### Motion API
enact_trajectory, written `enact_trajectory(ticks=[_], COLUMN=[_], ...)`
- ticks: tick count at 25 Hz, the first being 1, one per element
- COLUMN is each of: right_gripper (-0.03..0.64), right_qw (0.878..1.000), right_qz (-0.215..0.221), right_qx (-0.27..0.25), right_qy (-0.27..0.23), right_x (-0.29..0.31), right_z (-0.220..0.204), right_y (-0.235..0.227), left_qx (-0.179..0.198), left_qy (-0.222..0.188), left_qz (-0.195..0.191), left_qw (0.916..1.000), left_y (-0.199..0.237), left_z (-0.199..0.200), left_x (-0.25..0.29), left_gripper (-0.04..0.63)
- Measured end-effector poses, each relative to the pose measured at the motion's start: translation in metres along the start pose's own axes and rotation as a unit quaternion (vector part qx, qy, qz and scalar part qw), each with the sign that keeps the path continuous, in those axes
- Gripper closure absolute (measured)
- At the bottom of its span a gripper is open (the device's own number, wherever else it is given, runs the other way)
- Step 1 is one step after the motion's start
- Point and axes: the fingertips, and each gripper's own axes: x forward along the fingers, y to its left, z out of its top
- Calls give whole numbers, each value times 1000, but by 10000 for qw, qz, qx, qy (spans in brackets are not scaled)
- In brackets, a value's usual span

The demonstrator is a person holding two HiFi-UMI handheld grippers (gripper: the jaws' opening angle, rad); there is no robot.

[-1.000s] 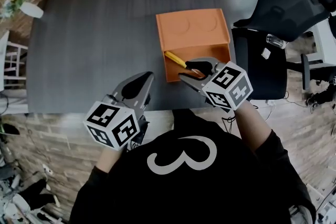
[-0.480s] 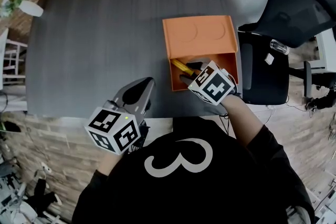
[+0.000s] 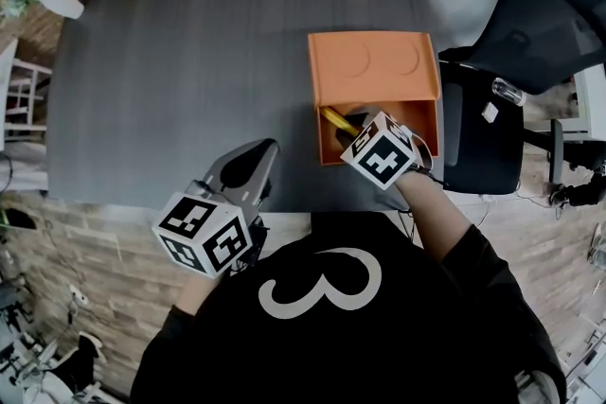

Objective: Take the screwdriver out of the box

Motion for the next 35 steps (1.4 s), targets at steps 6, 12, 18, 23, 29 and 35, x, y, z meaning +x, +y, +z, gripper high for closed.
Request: enact_trajectory(ticks=[6, 12, 18, 23, 29, 35], right_gripper=[522, 531, 531, 531, 531, 531], right_qw=[9999, 9996, 9980, 9966, 9925, 9882], right_qz=[-151, -251, -466, -628, -891, -1136], right_qx=[-53, -86, -408, -528, -817, -497], right_qy=[7, 66, 134, 31, -160, -902], right_x=[0, 0, -9, -23, -47, -84], right_z=[1, -2, 0, 4, 10, 26], right_y=[-2, -2, -1, 3, 10, 19], left_qx=[-48, -45, -17, 0, 85, 166], left_qy=[-1, -22, -60, -140, -287, -427], left_qz=[9, 11, 14, -28, -12, 2], left_qw=[10000, 10000, 10000, 9999, 9995, 9989], left_y=[3, 2, -4, -12, -22, -38], left_z=[-2, -6, -12, -13, -11, -12], left_x=[-3, -10, -20, -30, -44, -59], left_gripper=[583, 583, 583, 583, 583, 583])
